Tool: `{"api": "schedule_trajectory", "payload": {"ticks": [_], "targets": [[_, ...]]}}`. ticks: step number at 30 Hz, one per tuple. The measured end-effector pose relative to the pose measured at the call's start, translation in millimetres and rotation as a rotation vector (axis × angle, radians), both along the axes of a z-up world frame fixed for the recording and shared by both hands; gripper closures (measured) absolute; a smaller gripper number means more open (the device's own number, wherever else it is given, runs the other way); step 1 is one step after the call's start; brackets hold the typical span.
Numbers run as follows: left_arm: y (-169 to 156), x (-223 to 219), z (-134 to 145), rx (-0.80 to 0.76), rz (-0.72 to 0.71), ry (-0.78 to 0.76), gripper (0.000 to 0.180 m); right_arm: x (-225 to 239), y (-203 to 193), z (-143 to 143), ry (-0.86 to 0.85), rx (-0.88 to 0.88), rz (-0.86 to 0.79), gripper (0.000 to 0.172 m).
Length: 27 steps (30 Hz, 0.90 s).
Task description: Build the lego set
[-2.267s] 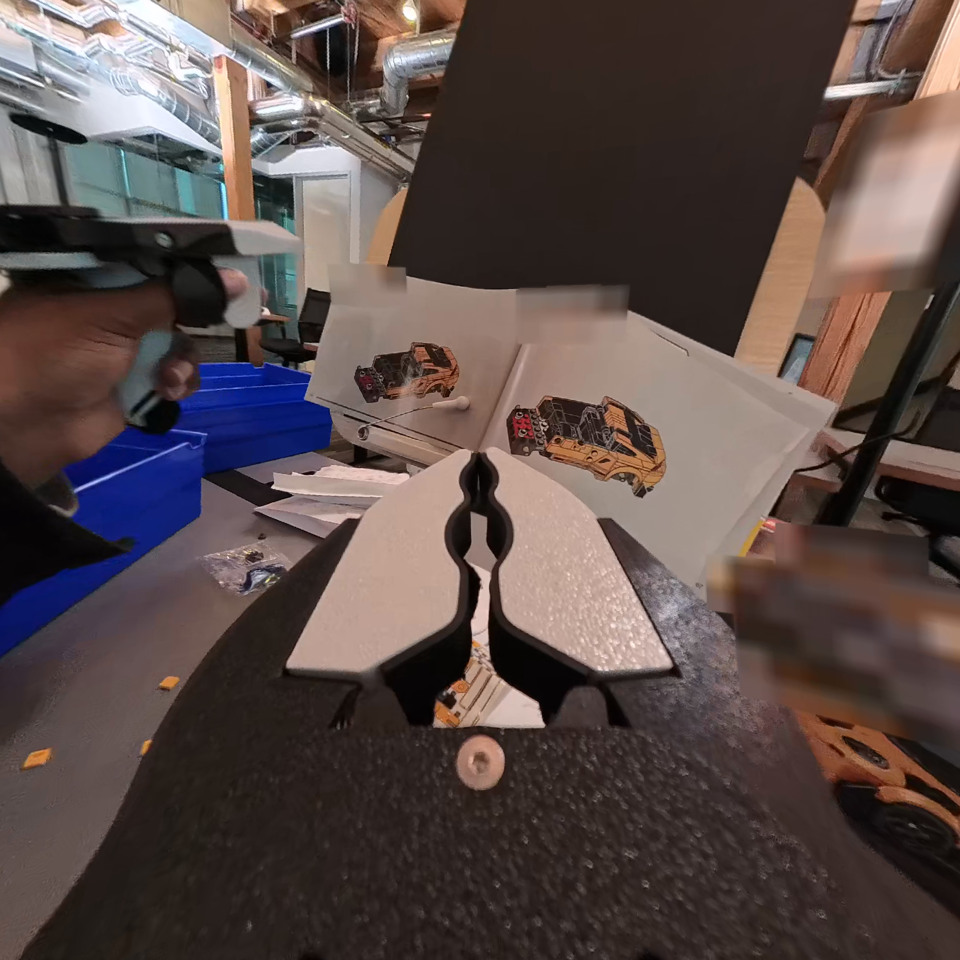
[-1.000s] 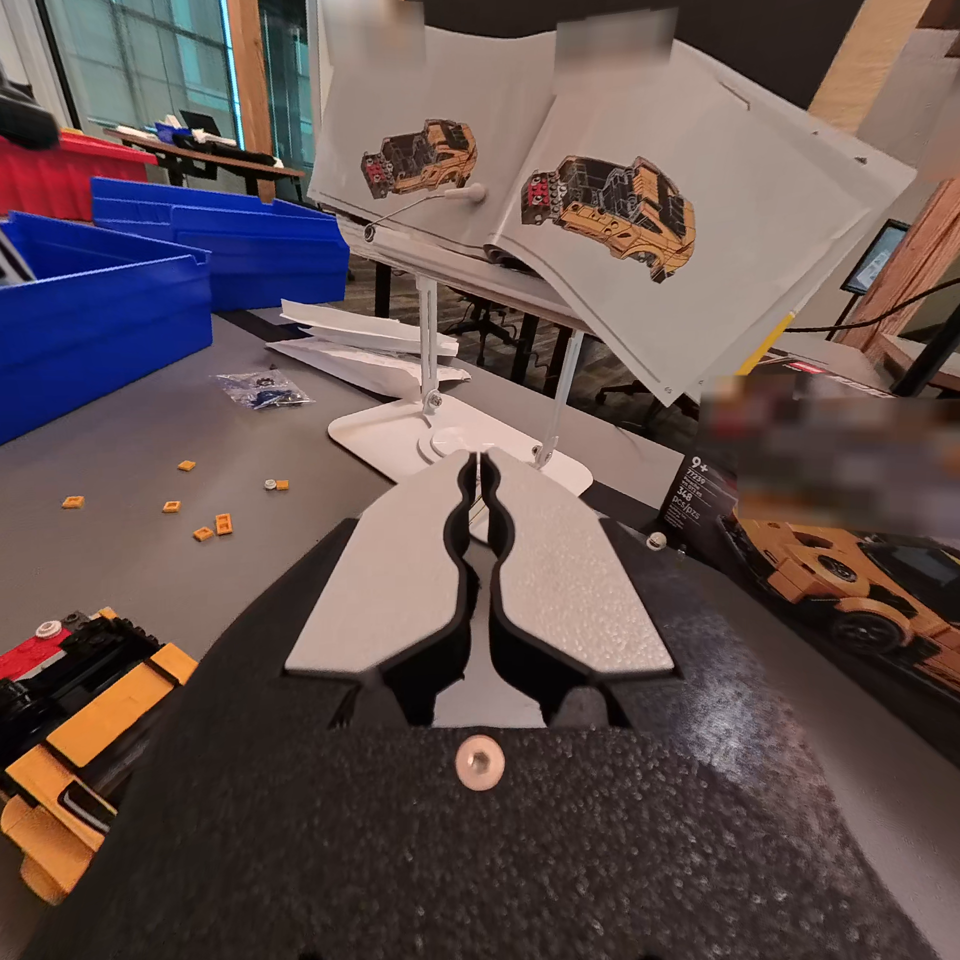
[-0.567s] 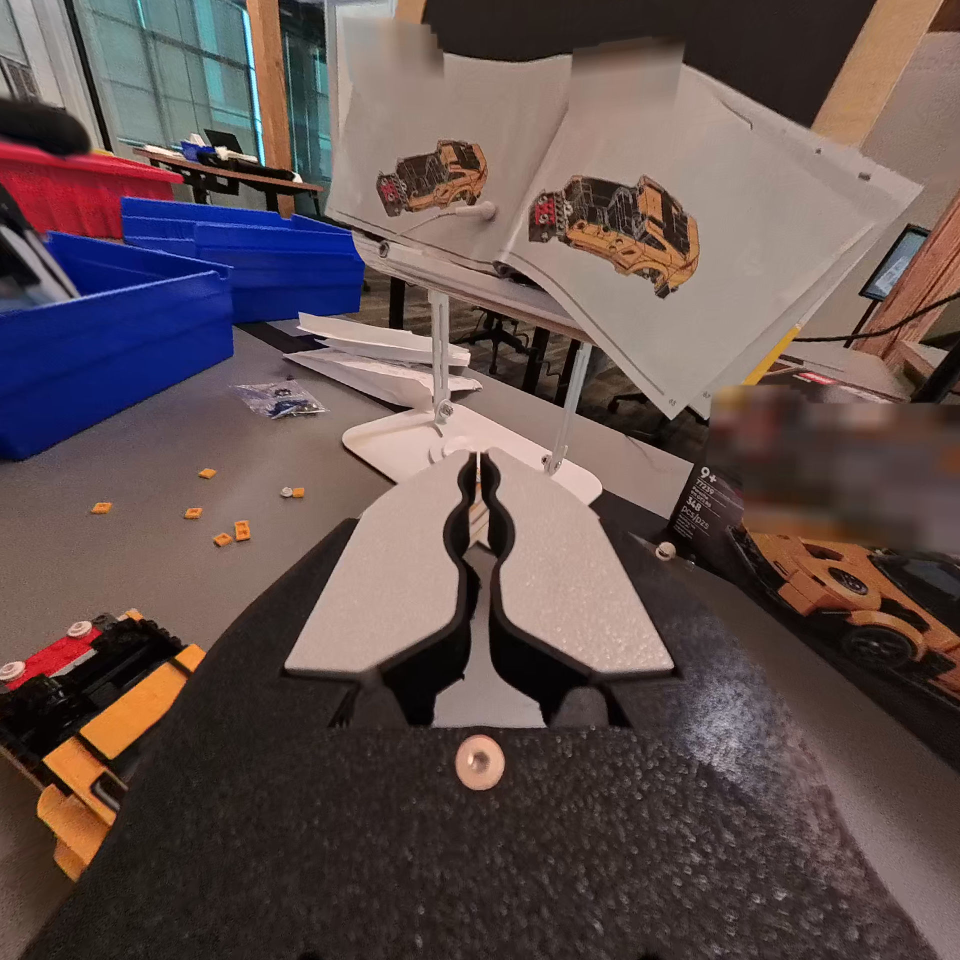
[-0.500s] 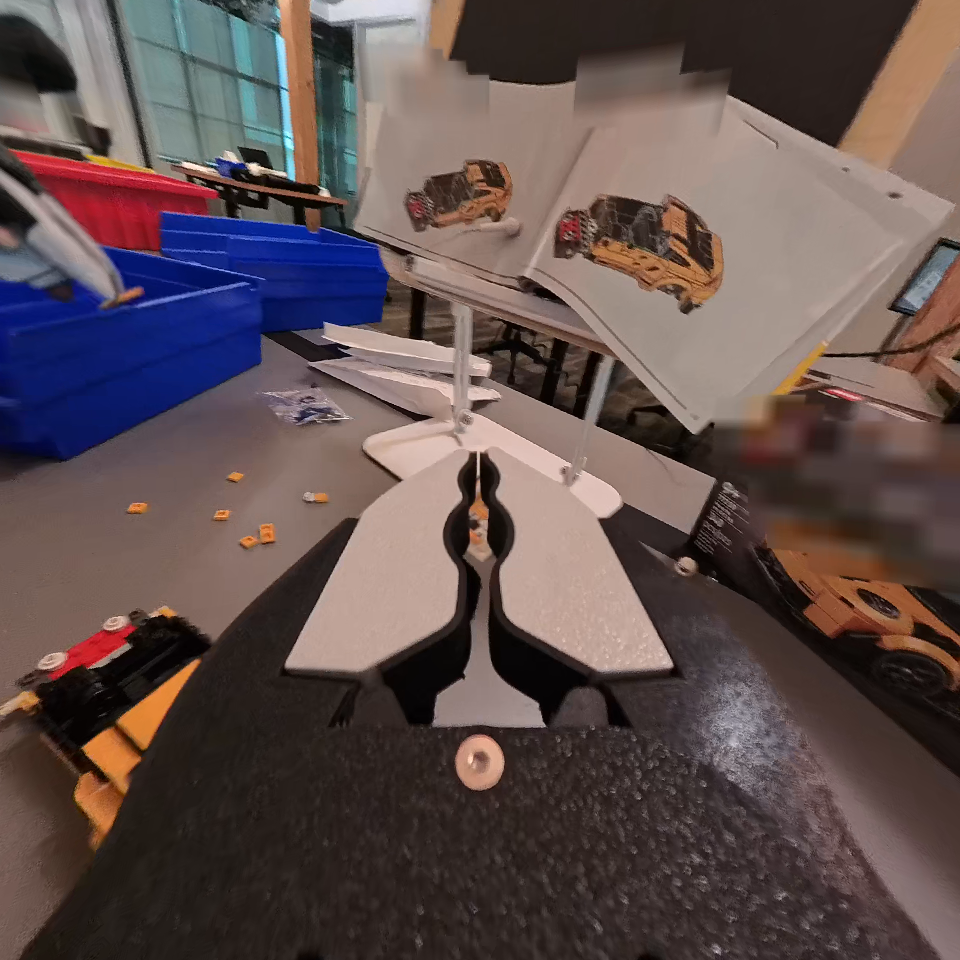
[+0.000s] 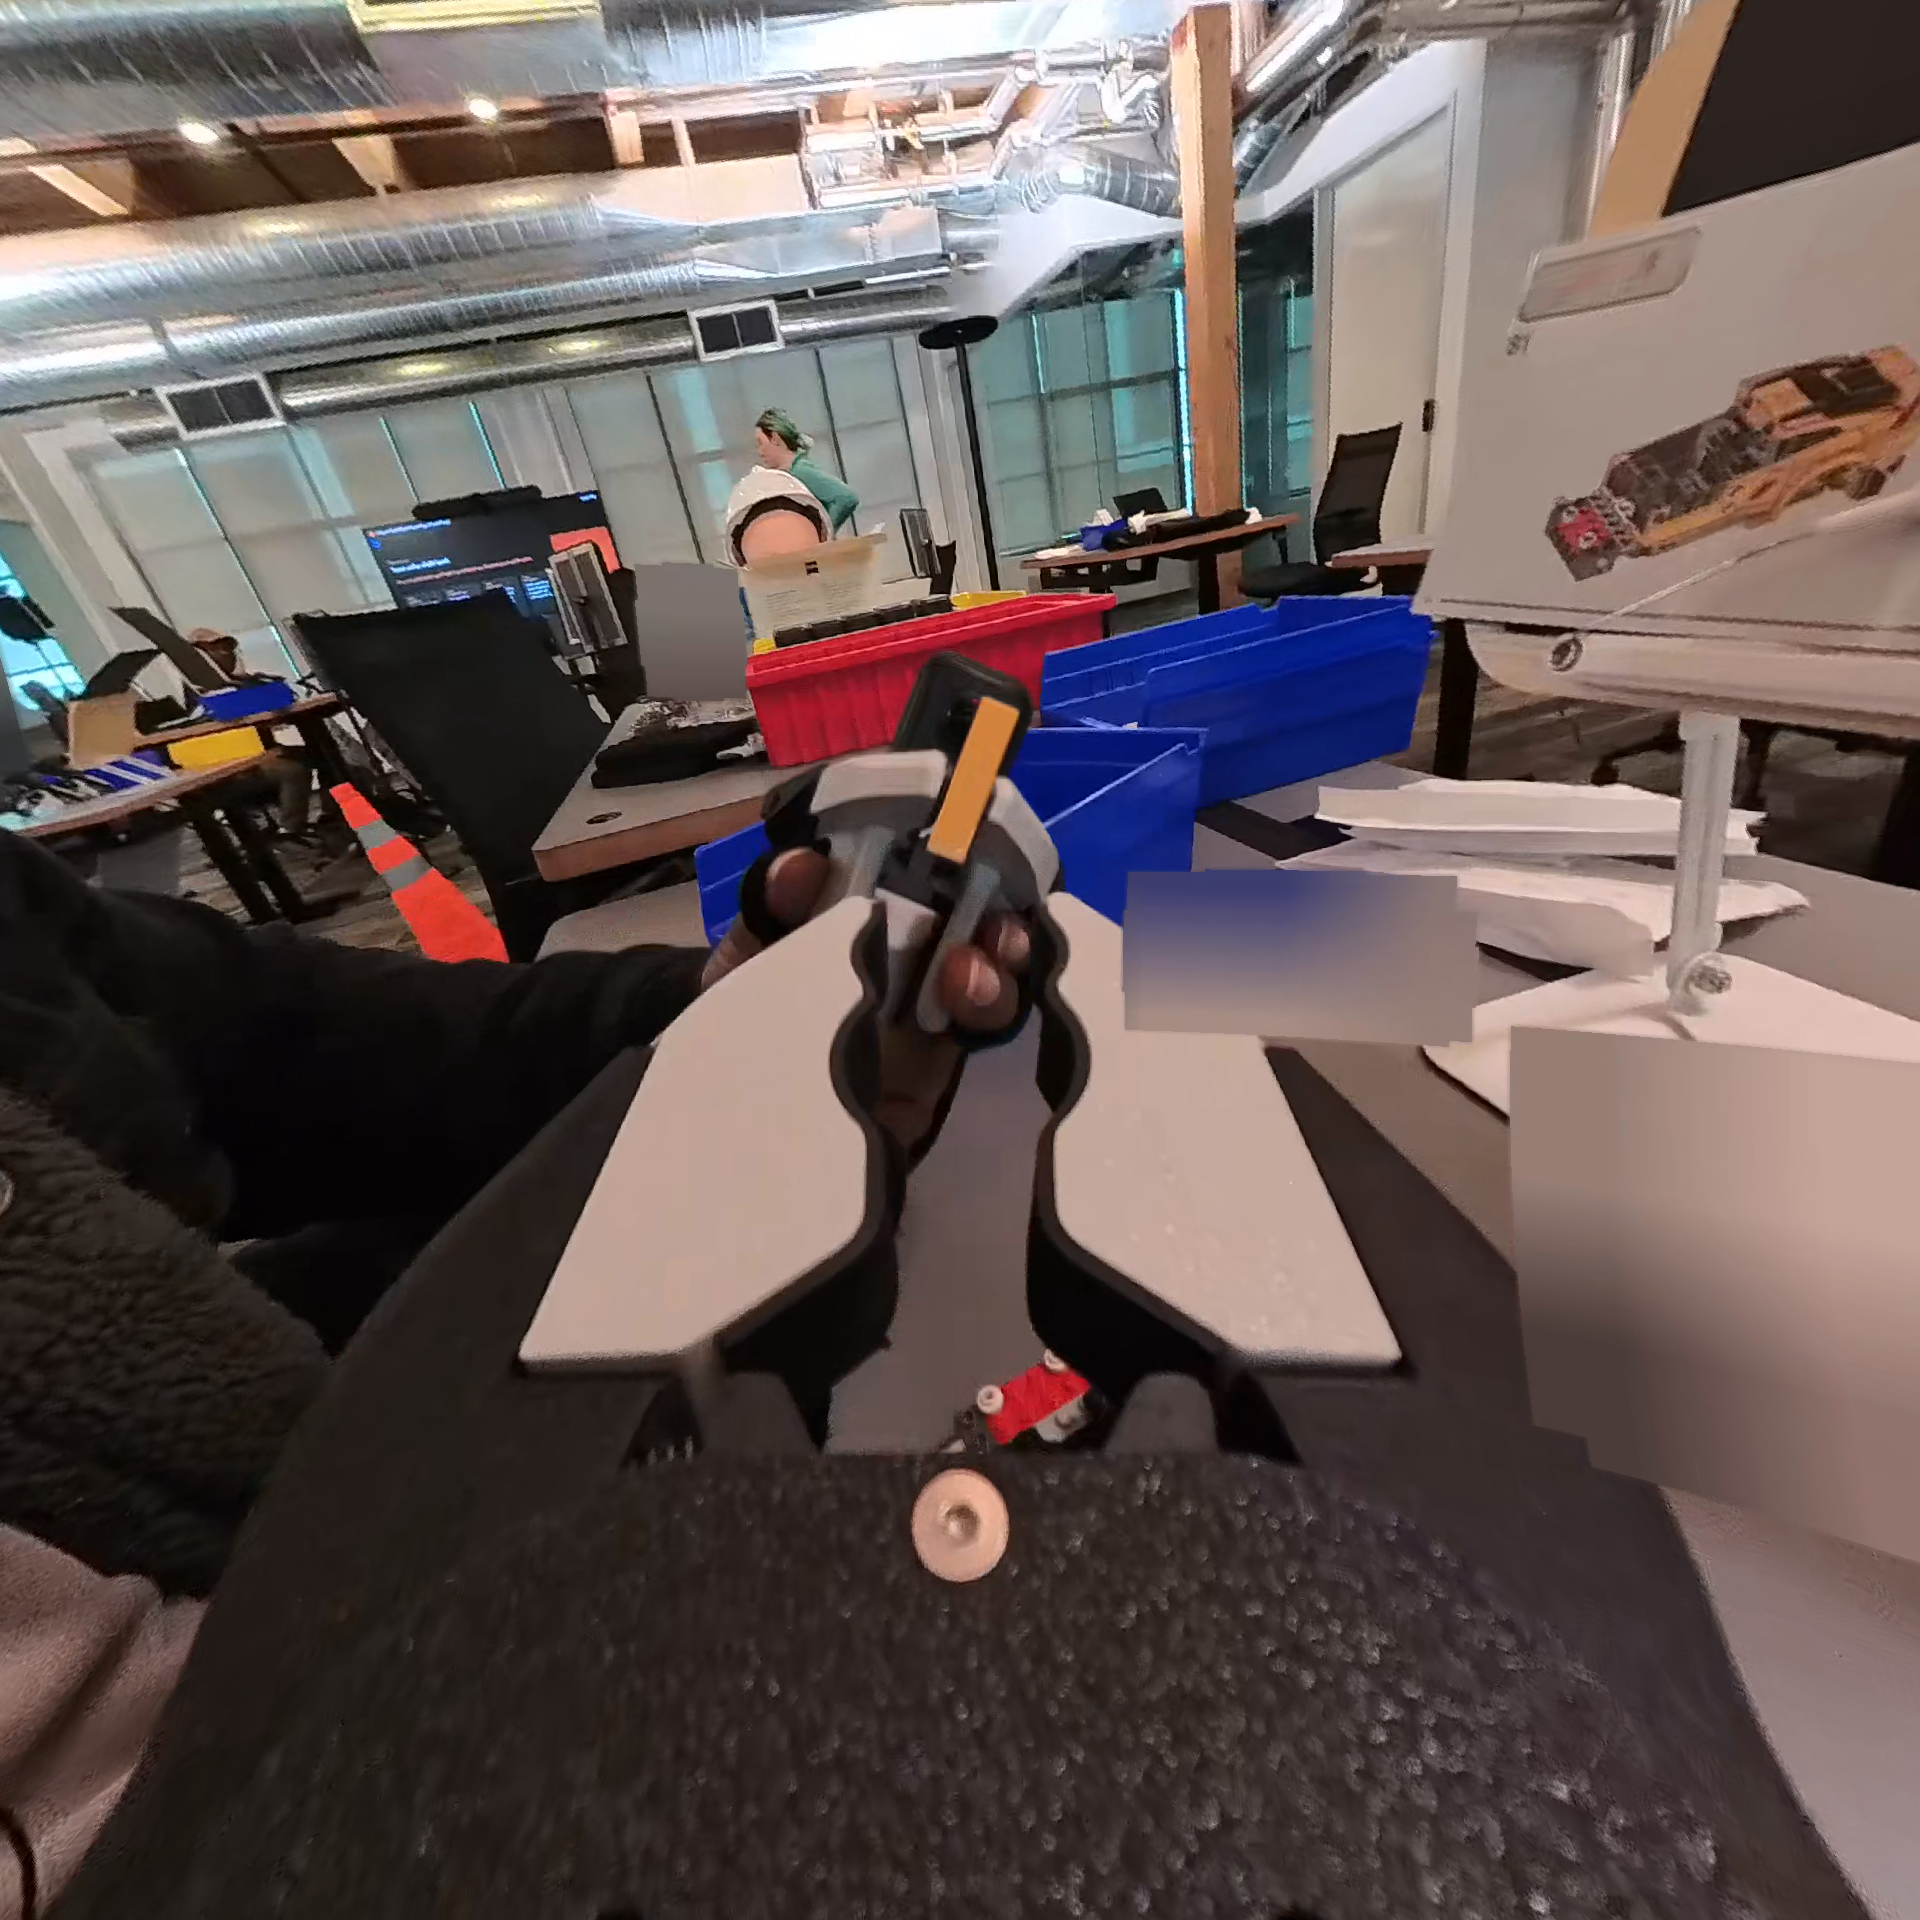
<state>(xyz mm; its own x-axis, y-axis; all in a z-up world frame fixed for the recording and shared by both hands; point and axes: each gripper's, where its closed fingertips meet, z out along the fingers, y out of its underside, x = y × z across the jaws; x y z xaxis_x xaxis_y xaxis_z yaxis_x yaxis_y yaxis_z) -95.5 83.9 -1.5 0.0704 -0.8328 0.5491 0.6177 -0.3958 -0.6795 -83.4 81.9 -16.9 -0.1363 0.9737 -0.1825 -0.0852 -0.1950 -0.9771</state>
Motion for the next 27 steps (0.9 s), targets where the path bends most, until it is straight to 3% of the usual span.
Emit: {"api": "schedule_trajectory", "payload": {"ticks": [1, 11, 17, 22, 27], "targets": [[2, 7, -3, 0.008, 0.007, 0.021, 0.173, 0, 2, -2, -0.010, -0.012, 0.000, 0.146], [2, 23, -17, 0.051, 0.058, 0.146, 0.173, -2, 0, -12, -0.070, -0.011, 0.029, 0.164], [4, 13, -24, 0.071, 0.114, 0.241, 0.163, 6, 13, -24, -0.170, 0.116, 0.047, 0.164], [14, -13, -39, 0.052, 0.267, 0.400, 0.171, 53, 72, -72, -0.555, 0.402, -0.015, 0.164], [22, -24, -51, 0.029, 0.333, 0.487, 0.175, 112, 87, -150, -0.998, 0.523, 0.136, 0.164]]}}
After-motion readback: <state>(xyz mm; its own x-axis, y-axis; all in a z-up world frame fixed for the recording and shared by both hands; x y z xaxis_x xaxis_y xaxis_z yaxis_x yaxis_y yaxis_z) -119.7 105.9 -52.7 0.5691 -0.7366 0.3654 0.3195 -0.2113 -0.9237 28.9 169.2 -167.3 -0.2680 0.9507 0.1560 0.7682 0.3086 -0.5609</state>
